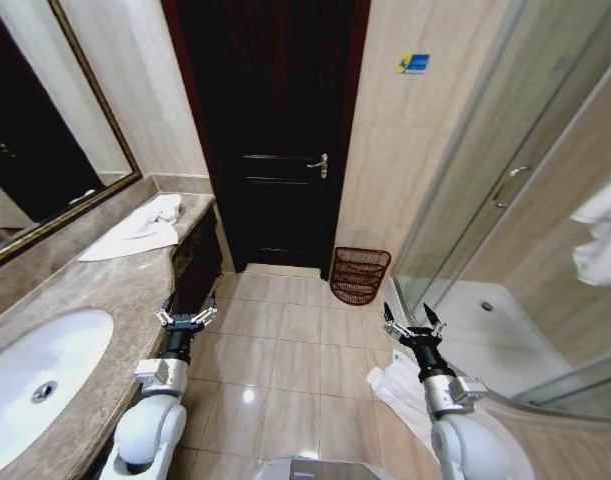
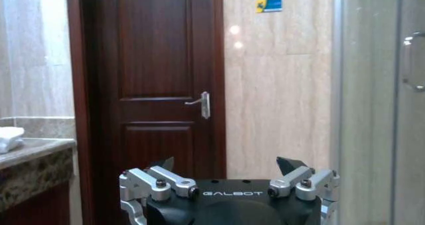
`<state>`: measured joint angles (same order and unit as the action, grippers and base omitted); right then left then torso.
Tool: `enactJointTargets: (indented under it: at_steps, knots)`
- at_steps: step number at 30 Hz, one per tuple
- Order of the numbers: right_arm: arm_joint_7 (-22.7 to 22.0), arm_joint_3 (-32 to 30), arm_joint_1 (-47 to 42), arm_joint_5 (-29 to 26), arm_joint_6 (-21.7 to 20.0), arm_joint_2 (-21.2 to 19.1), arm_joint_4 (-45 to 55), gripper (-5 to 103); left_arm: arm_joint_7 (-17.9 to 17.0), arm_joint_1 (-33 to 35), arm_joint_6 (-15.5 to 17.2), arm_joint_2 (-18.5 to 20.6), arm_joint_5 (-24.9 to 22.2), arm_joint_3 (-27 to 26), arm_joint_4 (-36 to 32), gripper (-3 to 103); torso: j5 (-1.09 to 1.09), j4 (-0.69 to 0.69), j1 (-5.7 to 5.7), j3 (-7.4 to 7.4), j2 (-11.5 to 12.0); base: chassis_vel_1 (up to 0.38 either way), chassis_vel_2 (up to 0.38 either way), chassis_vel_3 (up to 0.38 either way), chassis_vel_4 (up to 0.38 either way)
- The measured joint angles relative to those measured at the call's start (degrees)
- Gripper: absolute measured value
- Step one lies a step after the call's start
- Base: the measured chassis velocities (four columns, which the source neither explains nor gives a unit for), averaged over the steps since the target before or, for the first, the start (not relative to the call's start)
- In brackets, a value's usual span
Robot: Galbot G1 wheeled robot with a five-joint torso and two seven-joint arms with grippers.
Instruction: Discard the used towel into the hamper.
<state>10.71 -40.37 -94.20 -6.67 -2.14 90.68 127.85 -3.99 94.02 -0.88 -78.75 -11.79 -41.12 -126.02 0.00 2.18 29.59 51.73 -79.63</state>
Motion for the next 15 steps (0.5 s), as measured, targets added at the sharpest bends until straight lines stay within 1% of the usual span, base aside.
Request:
enactJointTargets:
  at_steps: [8,15]
  knots:
    - [-0.1,0.0,0.3,0.0,-0.3,-0.1,0.0,100,0.0,-0.3,-0.2,0.2,0.0,0.1,0.5,100,-0.01,0.00,0.00,0.00,0.0,-0.010,0.117,0.118,-0.011]
    - [-0.1,0.2,0.7,0.6,-0.4,0.0,-0.4,100,0.0,-0.7,-0.2,0.2,0.0,0.2,0.9,100,-0.01,0.00,0.00,0.00,0.0,-0.055,0.119,0.118,-0.044]
